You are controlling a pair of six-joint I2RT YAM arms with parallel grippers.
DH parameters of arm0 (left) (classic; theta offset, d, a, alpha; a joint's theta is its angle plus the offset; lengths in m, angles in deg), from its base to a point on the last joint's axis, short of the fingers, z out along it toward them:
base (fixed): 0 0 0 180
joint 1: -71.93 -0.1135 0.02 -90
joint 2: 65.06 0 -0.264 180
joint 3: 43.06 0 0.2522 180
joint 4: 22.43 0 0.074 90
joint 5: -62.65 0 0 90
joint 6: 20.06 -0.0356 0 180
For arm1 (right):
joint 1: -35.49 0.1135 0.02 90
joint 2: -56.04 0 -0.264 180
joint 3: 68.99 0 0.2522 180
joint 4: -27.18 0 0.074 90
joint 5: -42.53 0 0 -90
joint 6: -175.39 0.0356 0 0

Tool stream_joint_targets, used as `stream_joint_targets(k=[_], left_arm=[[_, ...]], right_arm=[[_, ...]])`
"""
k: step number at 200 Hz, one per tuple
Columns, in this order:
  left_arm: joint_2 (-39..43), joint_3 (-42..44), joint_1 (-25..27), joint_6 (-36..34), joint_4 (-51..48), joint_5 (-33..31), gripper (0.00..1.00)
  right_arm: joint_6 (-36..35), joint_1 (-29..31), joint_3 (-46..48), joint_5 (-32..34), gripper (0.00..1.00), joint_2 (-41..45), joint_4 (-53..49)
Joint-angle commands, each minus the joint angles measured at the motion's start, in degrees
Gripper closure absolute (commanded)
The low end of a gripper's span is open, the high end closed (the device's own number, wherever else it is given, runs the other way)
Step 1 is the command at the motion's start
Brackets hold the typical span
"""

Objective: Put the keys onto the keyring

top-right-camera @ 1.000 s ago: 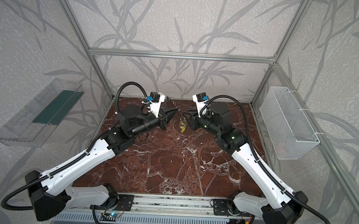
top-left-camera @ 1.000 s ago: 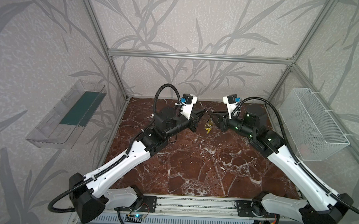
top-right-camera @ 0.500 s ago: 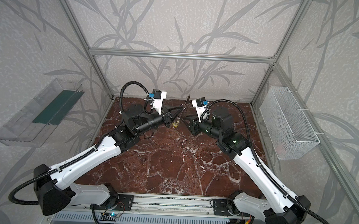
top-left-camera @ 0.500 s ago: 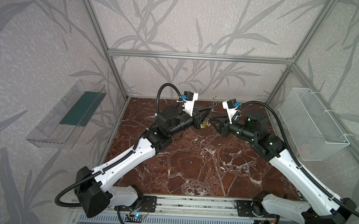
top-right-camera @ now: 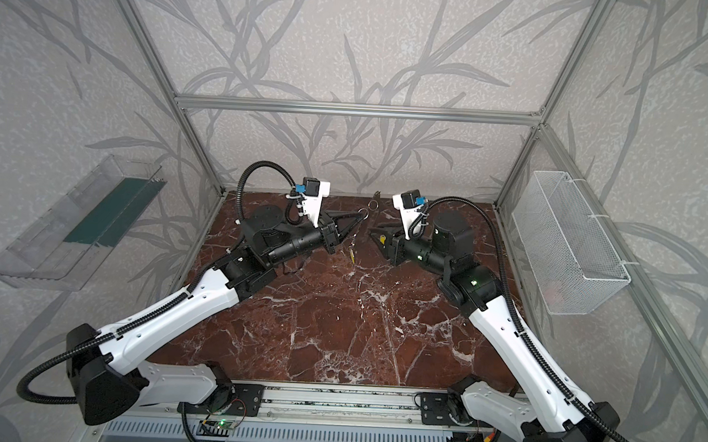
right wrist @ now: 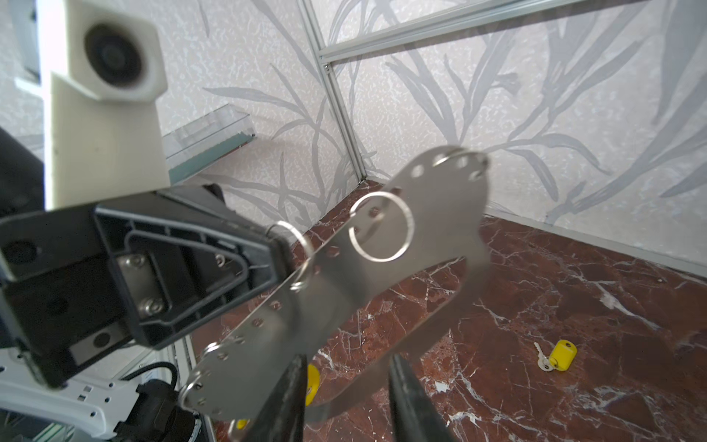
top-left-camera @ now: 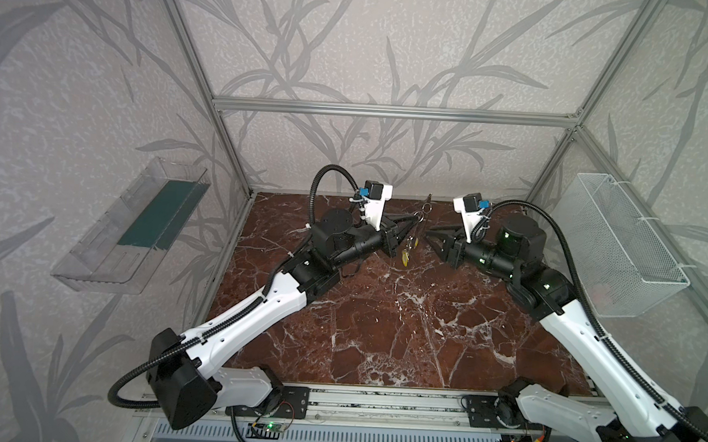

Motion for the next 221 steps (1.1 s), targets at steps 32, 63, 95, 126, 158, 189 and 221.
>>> stream_joint_targets(k=[32, 63, 95, 126, 158, 189, 221], left_arm=[[0.11, -2.13, -1.8, -0.38, -1.05, 2.42, 1.0], [-0.66, -2.53, -3.15, 0.55, -0.42, 4.84, 1.0], [-0.67, -3.1, -3.95, 0.57, -1.33, 5.11, 1.0], [-0.69, -3.96, -4.0, -0.99, -3.62, 3.62, 1.0], [-1.19, -4.55, -3.99, -0.63, -3.4, 2.92, 1.0], [-0.96, -4.48, -3.87, -1.25, -4.28, -0.72, 1.0], [-1.14, -4.61, -3.88, -1.27, -4.12, -0.11, 1.0]], right_arm=[[6.35, -3.09, -2.83, -10.06, 0.6, -1.24, 6.28], [11.95, -4.91, -3.45, -14.04, 0.65, -3.31, 12.2], [14.47, -6.11, -5.39, -16.1, 0.69, -5.66, 13.71], [11.09, -5.88, -7.93, -12.58, 0.7, -6.56, 8.24], [4.44, -2.66, -11.07, -4.24, 0.75, -7.18, 0.89], [-2.83, 2.58, -14.26, 9.97, 0.75, -7.74, -5.57], [-5.83, 5.43, -15.17, 13.82, 0.78, -8.71, -6.19]])
